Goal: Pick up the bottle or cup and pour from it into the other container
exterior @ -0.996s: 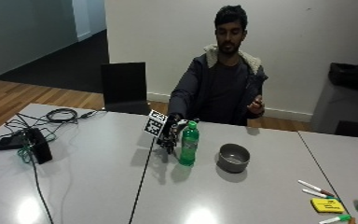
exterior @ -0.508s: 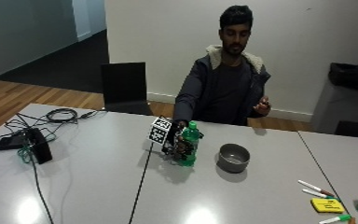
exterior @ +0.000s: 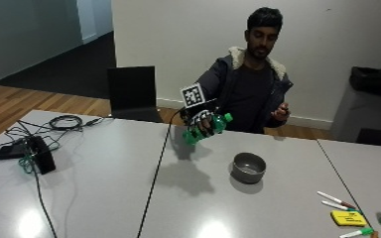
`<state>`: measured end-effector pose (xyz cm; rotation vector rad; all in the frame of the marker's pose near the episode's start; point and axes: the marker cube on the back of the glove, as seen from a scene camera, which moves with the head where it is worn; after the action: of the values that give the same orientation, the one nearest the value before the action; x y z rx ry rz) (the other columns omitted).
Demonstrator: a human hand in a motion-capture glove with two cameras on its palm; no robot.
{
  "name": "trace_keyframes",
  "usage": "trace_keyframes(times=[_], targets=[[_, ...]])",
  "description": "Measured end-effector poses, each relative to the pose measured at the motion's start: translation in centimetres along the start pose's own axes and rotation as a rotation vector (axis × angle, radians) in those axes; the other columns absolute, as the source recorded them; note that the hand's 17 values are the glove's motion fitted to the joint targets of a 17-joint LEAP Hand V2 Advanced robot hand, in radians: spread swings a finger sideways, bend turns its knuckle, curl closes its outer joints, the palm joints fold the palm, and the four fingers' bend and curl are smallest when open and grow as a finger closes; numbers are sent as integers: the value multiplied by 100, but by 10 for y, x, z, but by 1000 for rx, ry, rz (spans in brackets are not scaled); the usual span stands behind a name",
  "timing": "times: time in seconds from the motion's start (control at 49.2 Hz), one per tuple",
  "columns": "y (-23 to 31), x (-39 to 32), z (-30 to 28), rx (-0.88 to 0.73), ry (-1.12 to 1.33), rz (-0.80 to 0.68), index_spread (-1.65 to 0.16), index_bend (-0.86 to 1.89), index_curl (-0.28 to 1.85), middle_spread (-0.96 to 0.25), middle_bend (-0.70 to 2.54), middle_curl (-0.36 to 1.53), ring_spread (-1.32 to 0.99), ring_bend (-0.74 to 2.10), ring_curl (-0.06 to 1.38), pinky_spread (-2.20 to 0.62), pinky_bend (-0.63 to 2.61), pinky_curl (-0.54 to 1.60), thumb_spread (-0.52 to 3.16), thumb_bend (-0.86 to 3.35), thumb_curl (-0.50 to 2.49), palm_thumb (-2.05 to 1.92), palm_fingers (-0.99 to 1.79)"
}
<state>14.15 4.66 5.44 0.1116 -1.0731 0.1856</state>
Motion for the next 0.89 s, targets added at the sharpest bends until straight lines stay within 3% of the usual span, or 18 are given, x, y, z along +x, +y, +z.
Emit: trace_keyframes(times=[0.102, 0.224, 0.325, 0.427, 0.569, 0.894], targets=[[-41, -30, -3, 310, 343, 91, -32, 10, 24, -22, 35, 43, -19, 51, 40, 8, 34, 35, 61, -3, 55, 96, 107], [-10, -62, -6, 40, 477, 72, -31, 10, 24, -22, 35, 43, -19, 51, 40, 8, 33, 35, 61, -3, 56, 96, 108], [-16, -88, 3, 115, 552, 122, -31, 10, 24, -22, 34, 43, -20, 50, 40, 8, 34, 36, 61, -3, 57, 96, 108], [-10, -108, 11, -47, 669, -42, -31, 10, 24, -22, 34, 44, -20, 50, 40, 7, 34, 36, 61, -3, 57, 96, 108], [-13, -128, 37, -75, 850, -139, -31, 10, 24, -22, 33, 44, -20, 49, 40, 7, 34, 36, 62, -3, 57, 96, 108], [-22, -120, 91, -128, 1166, -218, -32, 10, 24, -22, 33, 44, -21, 47, 40, 8, 32, 36, 62, -3, 58, 96, 107]])
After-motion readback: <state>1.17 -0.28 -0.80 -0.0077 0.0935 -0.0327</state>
